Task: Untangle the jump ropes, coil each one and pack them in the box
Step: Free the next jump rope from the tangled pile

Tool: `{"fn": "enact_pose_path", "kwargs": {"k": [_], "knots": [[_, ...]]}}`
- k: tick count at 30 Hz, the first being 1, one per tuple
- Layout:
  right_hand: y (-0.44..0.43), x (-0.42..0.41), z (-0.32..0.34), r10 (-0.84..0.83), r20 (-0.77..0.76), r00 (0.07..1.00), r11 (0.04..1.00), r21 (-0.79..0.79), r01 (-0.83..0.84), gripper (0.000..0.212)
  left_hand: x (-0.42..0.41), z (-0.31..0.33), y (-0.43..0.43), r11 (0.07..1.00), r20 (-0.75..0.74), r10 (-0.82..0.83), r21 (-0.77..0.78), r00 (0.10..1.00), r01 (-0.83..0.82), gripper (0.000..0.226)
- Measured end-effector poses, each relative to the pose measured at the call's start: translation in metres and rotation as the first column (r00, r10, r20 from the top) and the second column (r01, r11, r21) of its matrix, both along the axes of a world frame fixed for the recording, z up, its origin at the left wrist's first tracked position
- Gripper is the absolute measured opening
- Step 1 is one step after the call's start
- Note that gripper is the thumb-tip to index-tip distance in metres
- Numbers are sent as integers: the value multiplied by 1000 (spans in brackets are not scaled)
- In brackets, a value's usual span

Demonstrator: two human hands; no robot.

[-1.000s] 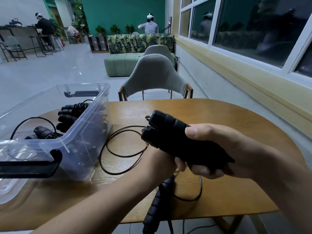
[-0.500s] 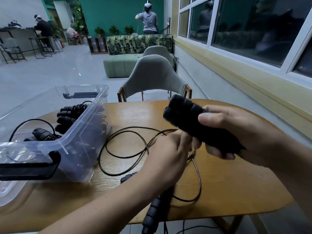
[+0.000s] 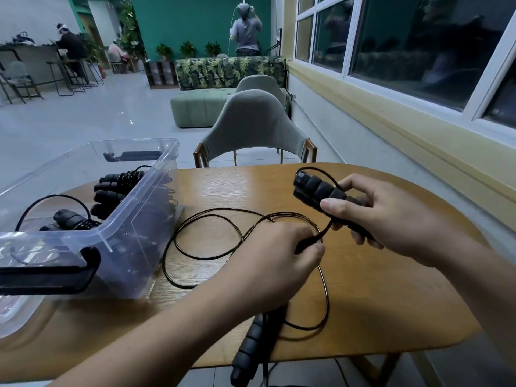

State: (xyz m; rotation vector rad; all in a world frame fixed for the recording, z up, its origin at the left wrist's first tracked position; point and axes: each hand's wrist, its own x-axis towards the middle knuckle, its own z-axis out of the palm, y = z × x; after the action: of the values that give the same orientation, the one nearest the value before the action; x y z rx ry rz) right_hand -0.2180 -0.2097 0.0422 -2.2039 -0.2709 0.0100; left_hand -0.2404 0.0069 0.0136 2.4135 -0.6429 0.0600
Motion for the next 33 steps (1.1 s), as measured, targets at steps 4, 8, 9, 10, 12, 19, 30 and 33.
{"fn": "enact_pose_path", "kwargs": {"k": [4, 8, 9, 10, 12, 19, 30, 33], "knots": [[-2, 0, -2, 99, -129, 987, 984, -135, -117, 30, 2, 15, 17, 998, -99, -41, -61, 994, 35, 30], [-4, -1, -2, 279, -357, 892, 938, -99, -333, 28, 1, 26, 29, 994, -129, -69, -98, 989, 57, 28], [-5, -1, -2, 322, -389, 863, 926, -59, -372, 26, 1, 27, 31, 992, -121, -68, -118, 990, 53, 27], [-6, -1, -2, 364, -421, 831, 913, -14, -407, 25, 1, 28, 33, 988, -112, -63, -147, 992, 46, 24], [-6, -1, -2, 434, -476, 765, 881, 49, -470, 31, 2, 29, 35, 979, -91, -71, -199, 993, 52, 19], [1, -6, 2, 518, -573, 635, 761, -30, -648, 42, 1, 26, 35, 970, -54, -175, -181, 983, 163, 20], [-4, -21, 25, 632, -398, 665, 755, 124, -644, 26, 22, 17, 40, 786, -337, -469, -580, 816, 212, 18], [-5, -22, 27, 653, -337, 678, 752, 182, -633, 35, 27, 11, 39, 743, -374, -489, -652, 788, 152, 26]]}}
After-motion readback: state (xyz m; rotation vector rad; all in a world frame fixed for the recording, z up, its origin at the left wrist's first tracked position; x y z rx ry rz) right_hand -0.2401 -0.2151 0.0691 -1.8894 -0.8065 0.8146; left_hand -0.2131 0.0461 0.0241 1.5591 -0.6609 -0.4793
